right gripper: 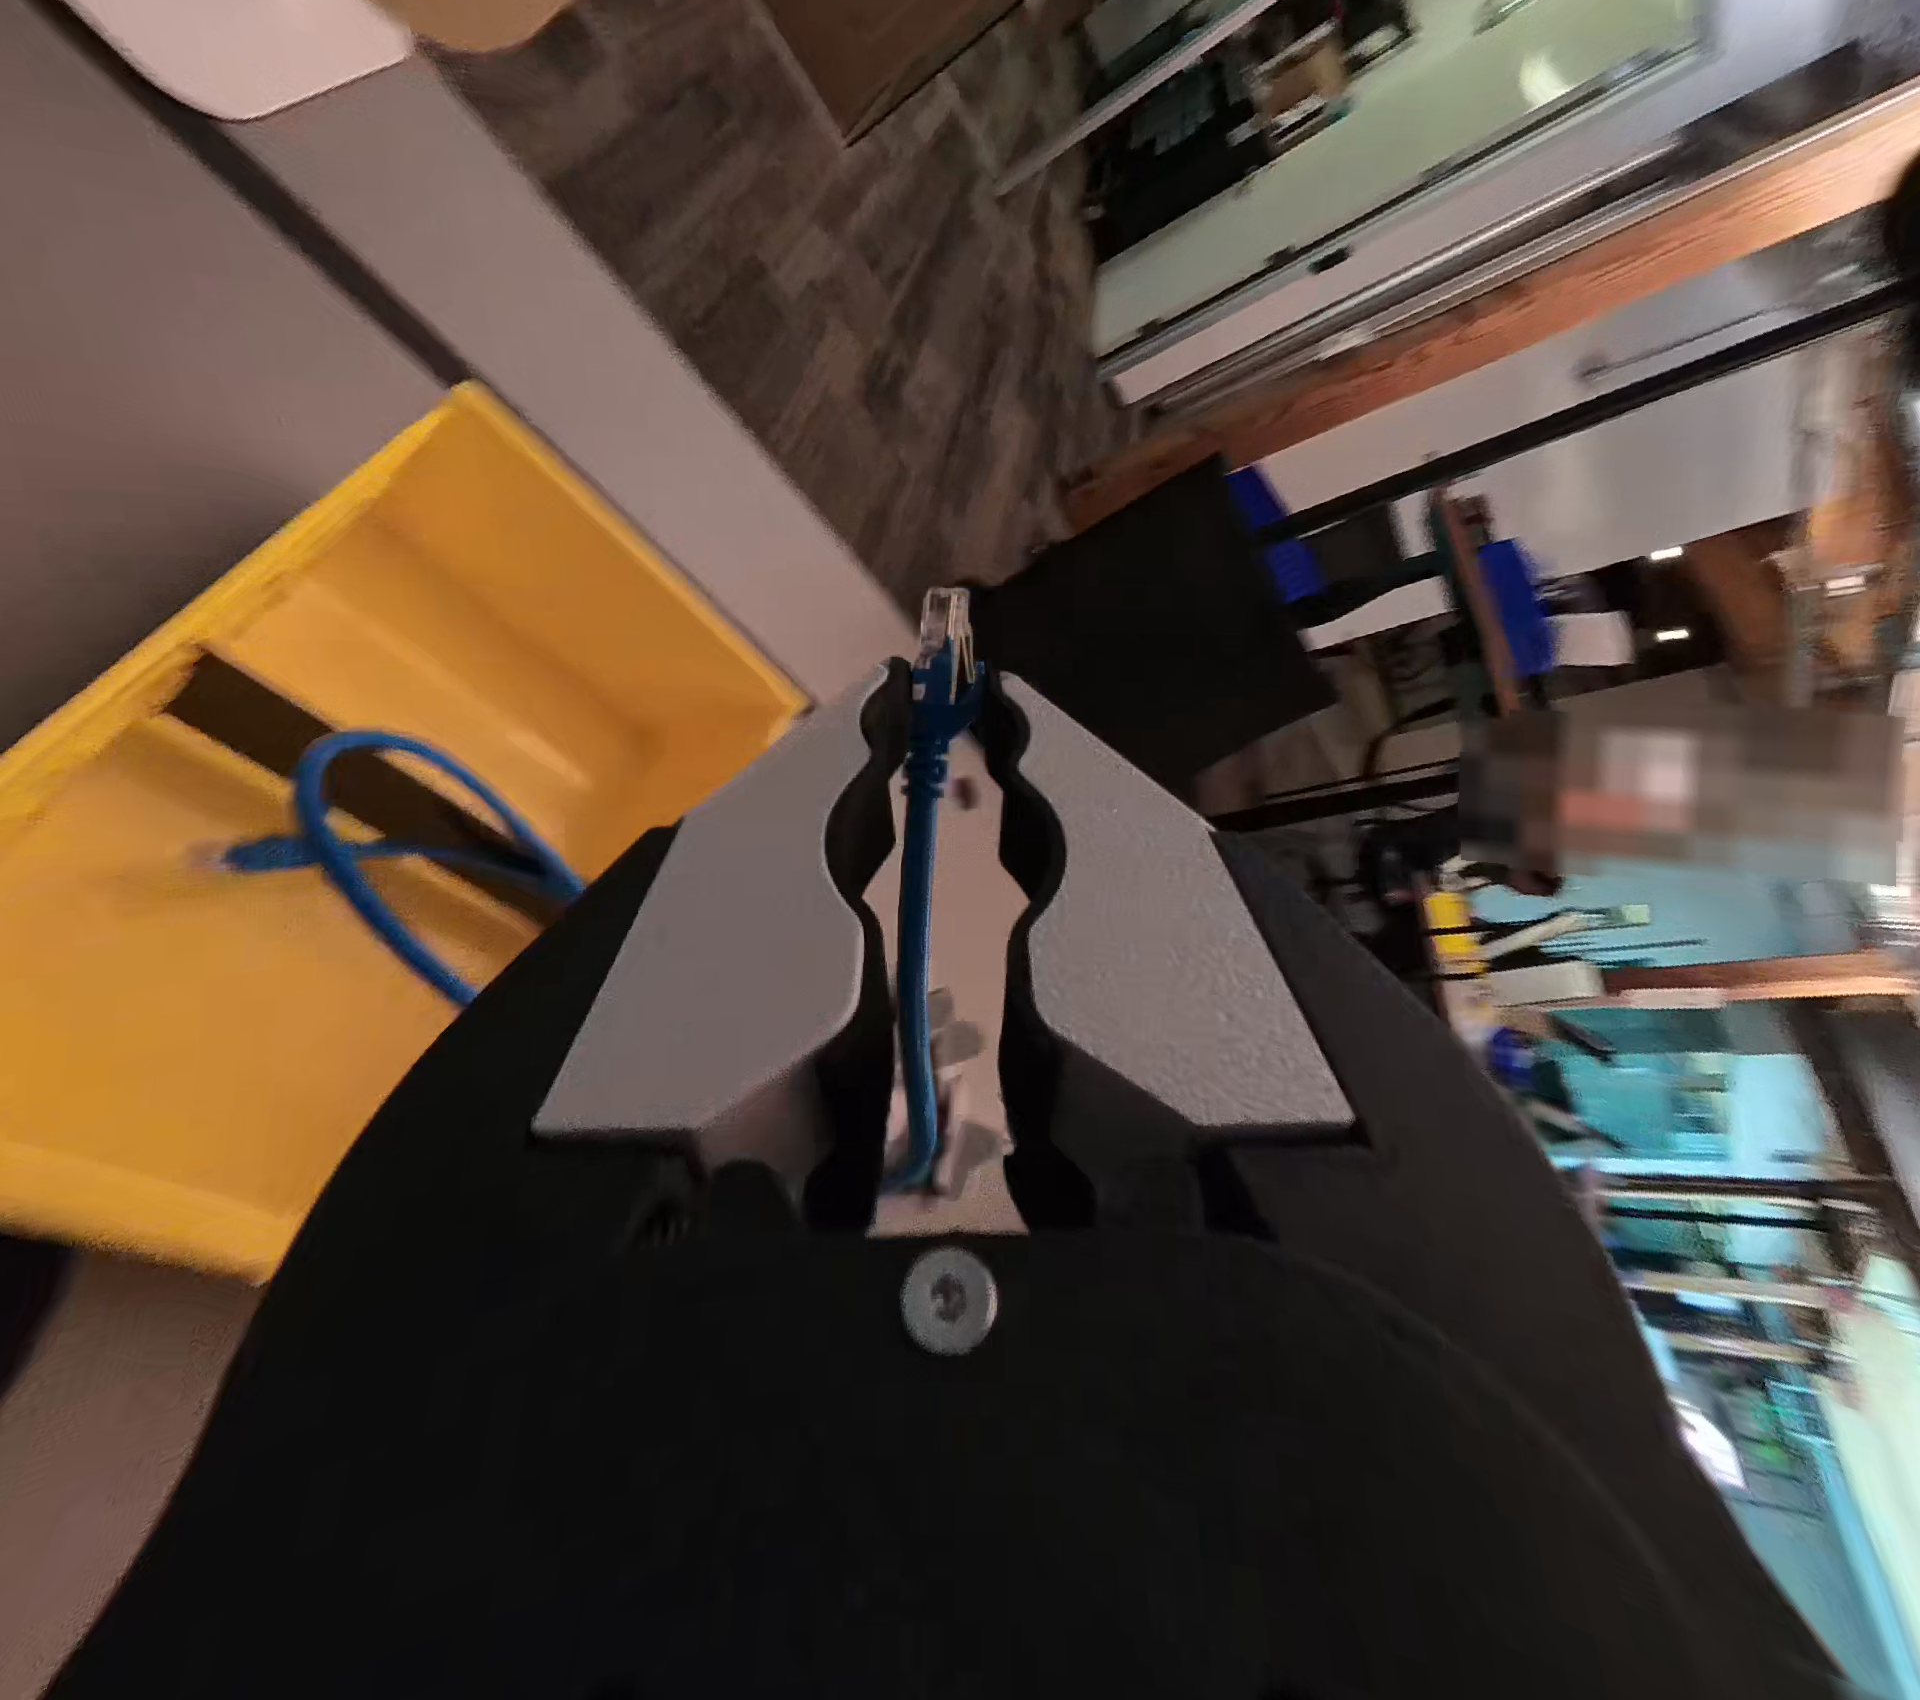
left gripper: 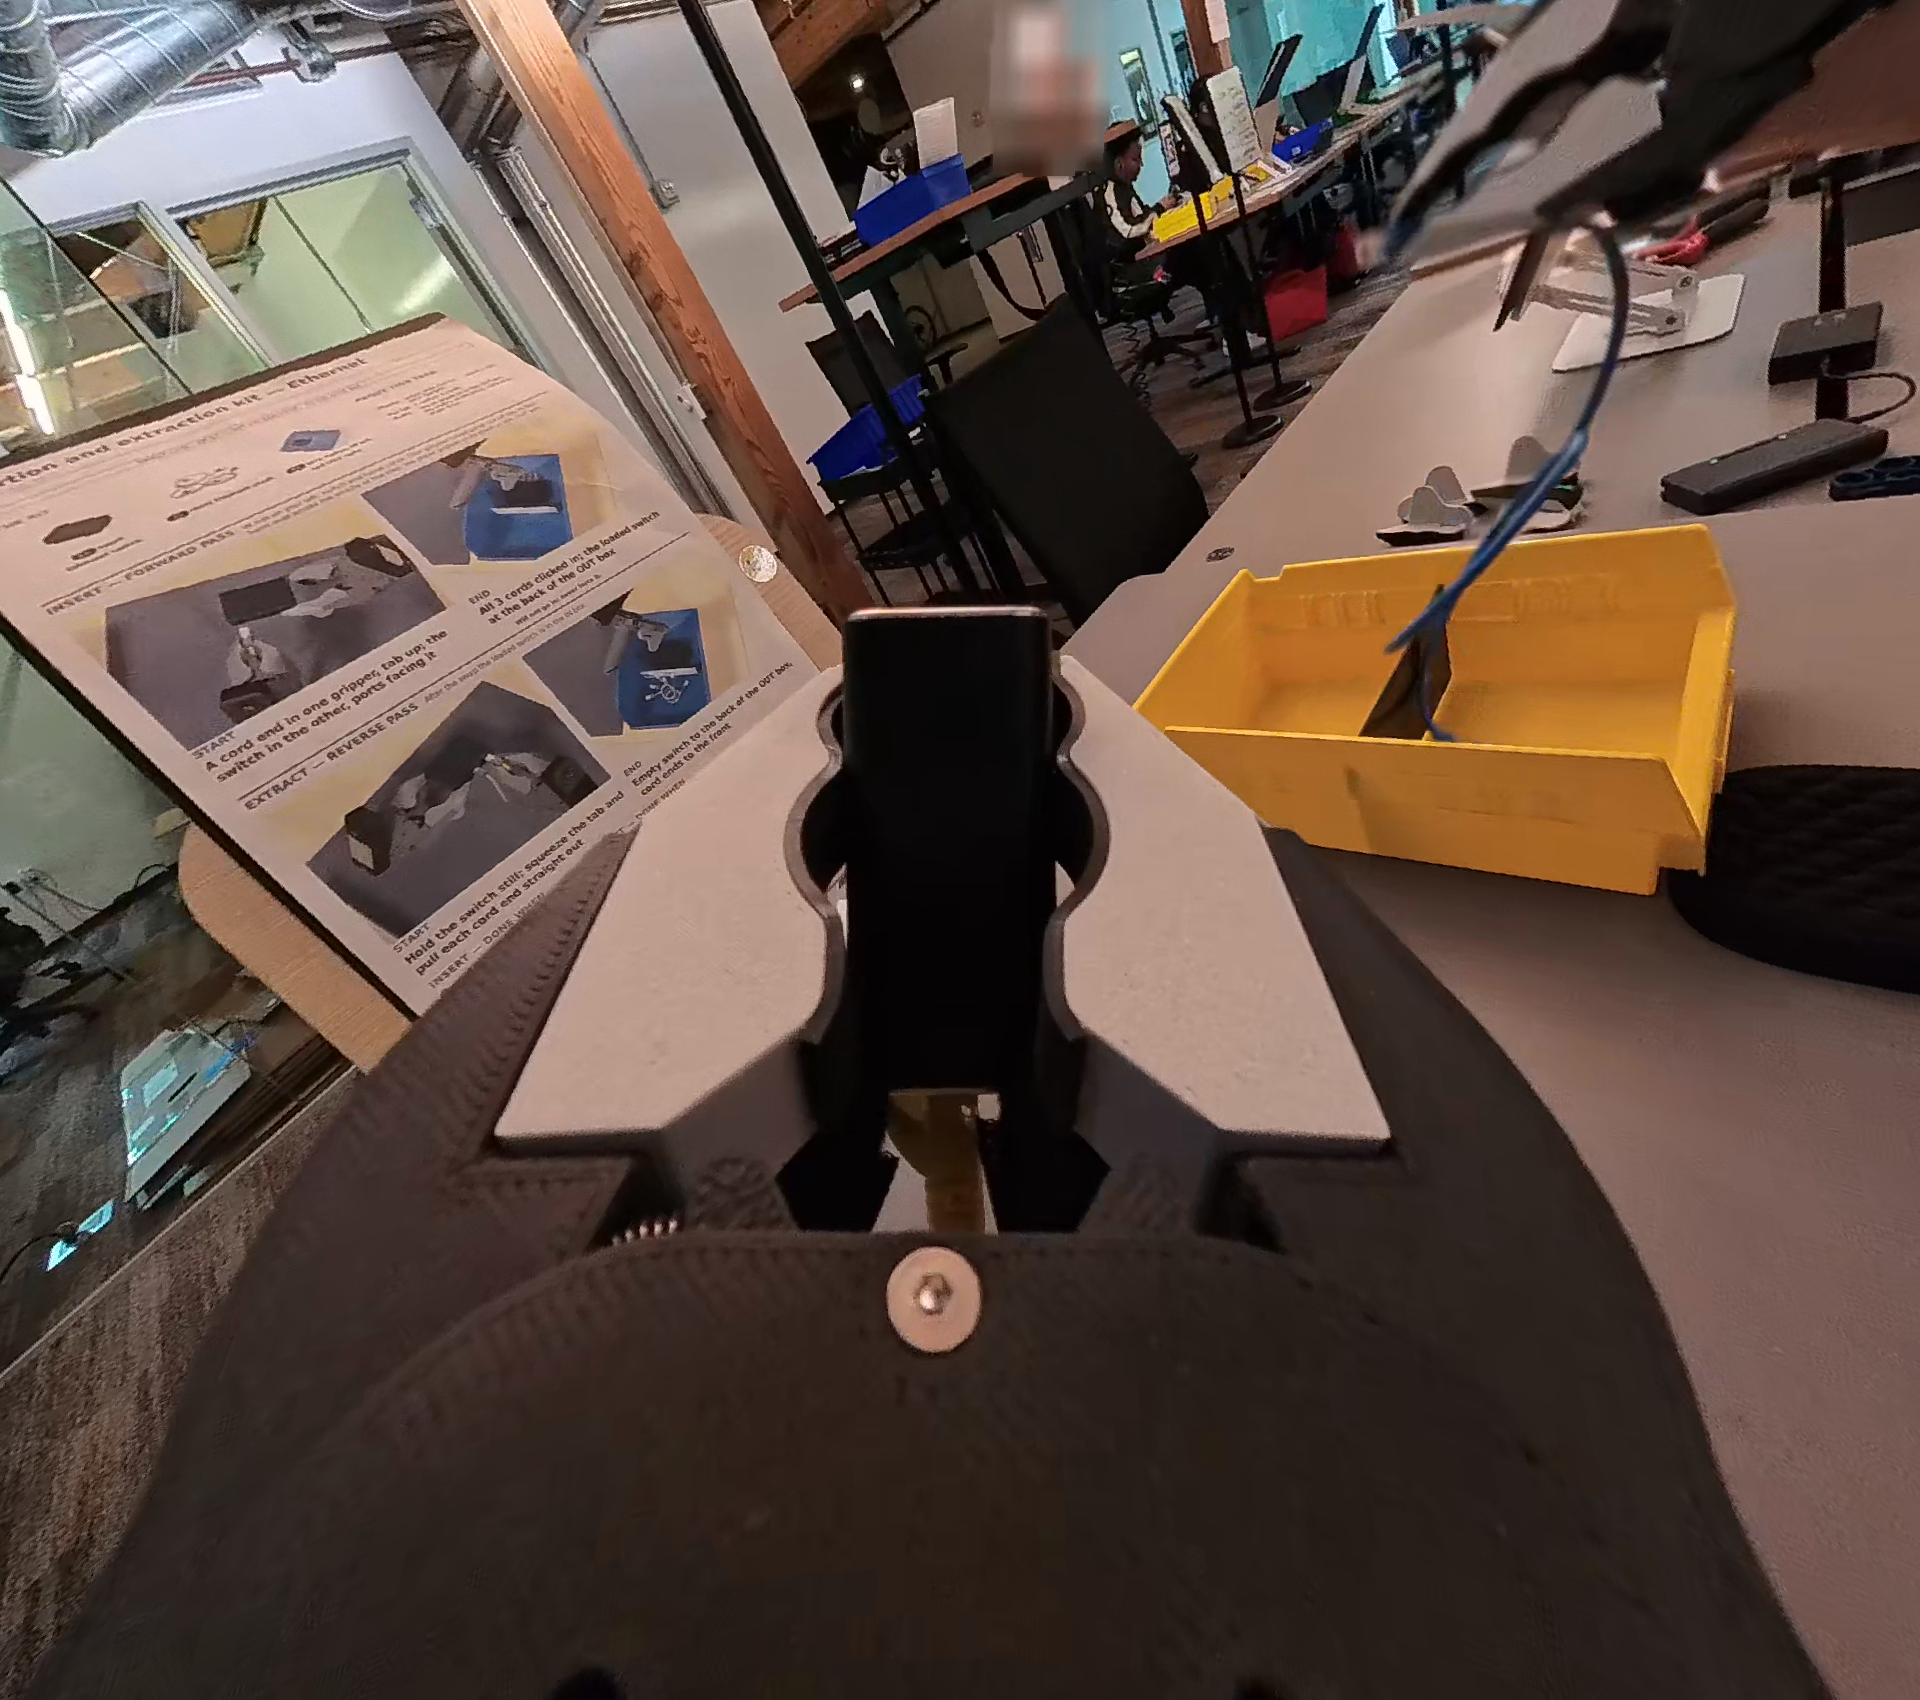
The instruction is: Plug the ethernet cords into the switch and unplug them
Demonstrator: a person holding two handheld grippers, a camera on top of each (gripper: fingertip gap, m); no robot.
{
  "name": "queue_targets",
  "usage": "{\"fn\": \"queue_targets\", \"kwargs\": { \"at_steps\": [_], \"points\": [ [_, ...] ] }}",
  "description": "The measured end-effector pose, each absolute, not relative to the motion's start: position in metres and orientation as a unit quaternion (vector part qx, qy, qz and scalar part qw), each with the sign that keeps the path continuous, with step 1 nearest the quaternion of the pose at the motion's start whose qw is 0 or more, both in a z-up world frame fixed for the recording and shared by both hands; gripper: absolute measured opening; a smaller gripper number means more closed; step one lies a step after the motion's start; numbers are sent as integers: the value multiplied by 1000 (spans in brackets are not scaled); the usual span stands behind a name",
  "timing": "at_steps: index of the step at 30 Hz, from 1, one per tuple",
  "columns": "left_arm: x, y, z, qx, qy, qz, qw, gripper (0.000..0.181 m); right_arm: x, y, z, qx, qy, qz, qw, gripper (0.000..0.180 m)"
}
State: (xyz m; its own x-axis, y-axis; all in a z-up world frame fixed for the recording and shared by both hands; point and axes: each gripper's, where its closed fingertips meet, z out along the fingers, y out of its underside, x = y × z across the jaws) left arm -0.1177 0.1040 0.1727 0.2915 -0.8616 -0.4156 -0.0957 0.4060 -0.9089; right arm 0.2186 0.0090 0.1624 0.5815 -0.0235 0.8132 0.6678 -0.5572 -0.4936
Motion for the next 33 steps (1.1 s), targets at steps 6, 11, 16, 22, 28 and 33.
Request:
{"fn": "queue_targets", "kwargs": {
  "at_steps": [6, 11, 16, 22, 28, 33],
  "points": [
    [-111, 99, 169, -460, 530, -287, 652, 33, 205, 2, 5, -908, -187, -186, 325, 14],
    [-103, 93, 165, -457, 543, -296, 639, 33, 186, -10, -76, -957, -134, 3, 256, 64],
    [-96, 76, 161, -431, 572, -336, 612, 33, 153, 8, -6, -897, -167, 73, 402, 64],
    [-95, 51, 169, -400, 570, -456, 553, 33, 13, 15, 85, -703, -354, 146, 600, 71],
    [-98, 26, 178, -358, 564, -570, 479, 33, -83, 28, 102, -610, -391, 292, 623, 79],
    [-87, 30, 172, -371, 554, -593, 451, 33, -108, 36, 127, -537, -366, 426, 630, 57]
  ]
}}
